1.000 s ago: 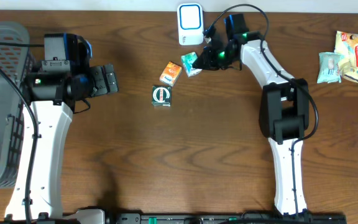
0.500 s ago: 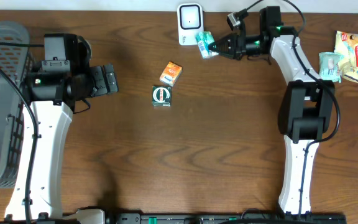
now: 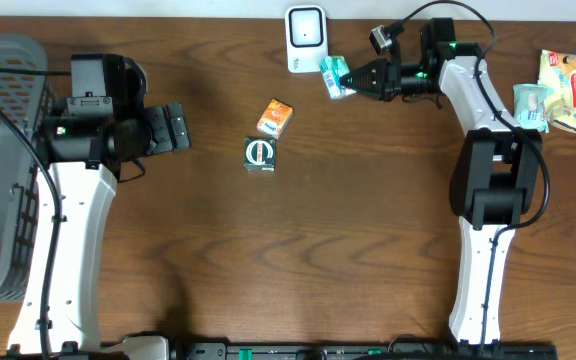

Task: Scan the item barcode
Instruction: 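Lift the green tissue pack toward the scanner with the right gripper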

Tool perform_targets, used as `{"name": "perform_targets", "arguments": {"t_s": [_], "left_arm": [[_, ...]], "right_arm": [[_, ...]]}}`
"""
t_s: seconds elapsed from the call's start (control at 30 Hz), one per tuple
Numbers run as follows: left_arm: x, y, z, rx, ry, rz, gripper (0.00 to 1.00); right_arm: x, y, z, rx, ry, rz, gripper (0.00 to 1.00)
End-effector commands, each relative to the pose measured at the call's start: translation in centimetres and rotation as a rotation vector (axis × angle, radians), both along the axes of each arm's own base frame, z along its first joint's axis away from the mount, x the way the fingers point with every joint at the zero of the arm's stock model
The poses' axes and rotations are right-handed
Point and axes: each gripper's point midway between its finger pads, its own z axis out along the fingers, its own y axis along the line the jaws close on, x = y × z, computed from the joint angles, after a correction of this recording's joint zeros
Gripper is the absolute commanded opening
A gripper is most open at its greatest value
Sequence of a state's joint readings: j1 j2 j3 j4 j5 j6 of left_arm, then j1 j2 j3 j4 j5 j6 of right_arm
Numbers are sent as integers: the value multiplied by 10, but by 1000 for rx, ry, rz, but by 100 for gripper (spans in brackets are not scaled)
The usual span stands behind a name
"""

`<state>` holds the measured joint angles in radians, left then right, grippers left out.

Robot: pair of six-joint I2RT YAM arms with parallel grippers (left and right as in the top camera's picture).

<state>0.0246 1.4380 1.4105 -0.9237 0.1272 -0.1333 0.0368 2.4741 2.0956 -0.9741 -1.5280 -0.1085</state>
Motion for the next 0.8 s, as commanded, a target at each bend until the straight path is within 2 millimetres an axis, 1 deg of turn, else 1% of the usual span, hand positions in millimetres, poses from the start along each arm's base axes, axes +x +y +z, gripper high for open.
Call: {"name": "perform_targets", "arguments": {"t_s": [0.0, 0.2, 0.3, 0.4, 0.43, 0.47, 0.5, 0.53, 0.57, 0.6, 0.63, 0.7, 0.73, 0.77], "left_arm": [[-1, 3, 0, 9, 1, 6, 98], [-1, 3, 0, 9, 1, 6, 98], [-1, 3, 0, 9, 2, 6, 98], [-1, 3, 0, 9, 1, 6, 98], [-1, 3, 0, 9, 1, 6, 98], [-1, 3, 0, 9, 1, 6, 98], [-1, 3, 0, 9, 1, 6, 98], [-1, 3, 0, 9, 1, 6, 98], [-1, 3, 0, 9, 1, 6, 97], [-1, 3, 0, 9, 1, 6, 98], [-1, 3, 0, 9, 2, 6, 98], [-1, 3, 0, 9, 1, 6, 98], [-1, 3, 0, 9, 1, 6, 98], [-1, 3, 0, 9, 1, 6, 98]], "right_arm": [[-4, 3, 23, 36, -84, 15, 1], [-4, 5, 23, 36, -91, 20, 1], [-7, 14, 22, 31, -88, 35, 1], [-11, 32, 5, -69, -77, 52, 1], [-12, 39, -5, -130, -78, 53, 1], [-11, 46, -28, -267, -76, 42, 1], [-9, 47, -45, -375, -70, 24, 1], [-2, 41, -75, -588, -64, -23, 1], [3, 33, -93, -742, -74, -60, 1], [9, 18, -108, -943, -111, -101, 1], [13, 9, -112, -1054, -138, -126, 1], [22, -2, -108, -1197, -206, -156, 1], [28, -7, -101, -1265, -254, -171, 1], [40, -16, -88, -1368, -327, -215, 1]]}}
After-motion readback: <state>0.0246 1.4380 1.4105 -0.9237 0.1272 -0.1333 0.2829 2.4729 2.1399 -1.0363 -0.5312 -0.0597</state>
